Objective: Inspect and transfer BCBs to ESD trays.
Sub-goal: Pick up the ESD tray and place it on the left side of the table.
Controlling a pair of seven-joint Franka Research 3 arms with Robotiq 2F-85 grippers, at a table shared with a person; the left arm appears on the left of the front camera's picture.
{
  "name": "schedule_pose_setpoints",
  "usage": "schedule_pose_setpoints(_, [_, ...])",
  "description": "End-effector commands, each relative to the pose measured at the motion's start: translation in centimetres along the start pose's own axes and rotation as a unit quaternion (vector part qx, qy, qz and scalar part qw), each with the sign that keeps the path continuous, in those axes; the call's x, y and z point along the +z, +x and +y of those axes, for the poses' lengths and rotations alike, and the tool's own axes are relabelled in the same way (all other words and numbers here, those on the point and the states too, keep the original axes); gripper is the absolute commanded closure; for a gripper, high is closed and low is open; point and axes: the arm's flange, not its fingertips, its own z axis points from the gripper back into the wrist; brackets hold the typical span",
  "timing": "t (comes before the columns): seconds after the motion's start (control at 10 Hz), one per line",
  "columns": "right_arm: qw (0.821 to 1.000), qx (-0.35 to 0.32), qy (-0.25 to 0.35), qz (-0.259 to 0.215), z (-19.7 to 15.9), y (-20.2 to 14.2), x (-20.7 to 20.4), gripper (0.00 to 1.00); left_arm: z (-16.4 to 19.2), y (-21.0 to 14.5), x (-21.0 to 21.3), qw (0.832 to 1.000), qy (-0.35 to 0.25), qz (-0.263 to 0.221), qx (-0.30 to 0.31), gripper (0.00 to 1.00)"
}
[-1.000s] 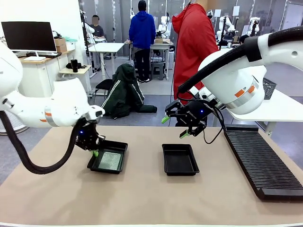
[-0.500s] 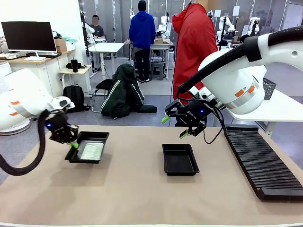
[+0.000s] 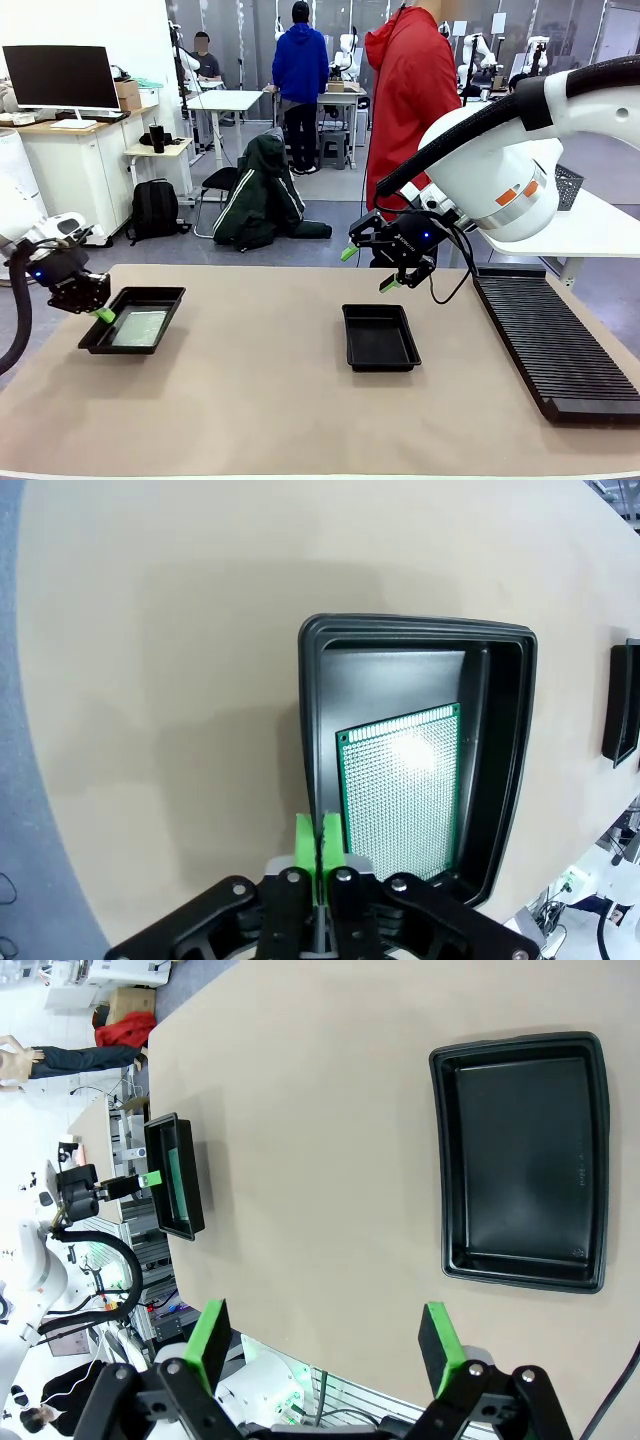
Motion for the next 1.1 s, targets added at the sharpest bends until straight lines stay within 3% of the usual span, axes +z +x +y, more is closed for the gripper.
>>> schedule_pose_setpoints(0.0, [1.000,-0.001,-0.007,0.000,0.1,0.0,0.0,0.00,1.2,0.0,0.3,1.000,0.008,0.001,-0.014,0.97])
schedule_pose_setpoints(0.5, [1.000,-0.001,-0.007,0.000,0.1,0.0,0.0,0.00,4.0,-0.8,-1.6,0.999,0.033,0.003,0.005,0.97])
schedule_pose_setpoints(1.0, [1.000,-0.001,-0.007,0.000,0.1,0.0,0.0,0.00,4.2,-0.8,-1.9,0.999,0.040,0.002,0.017,0.97])
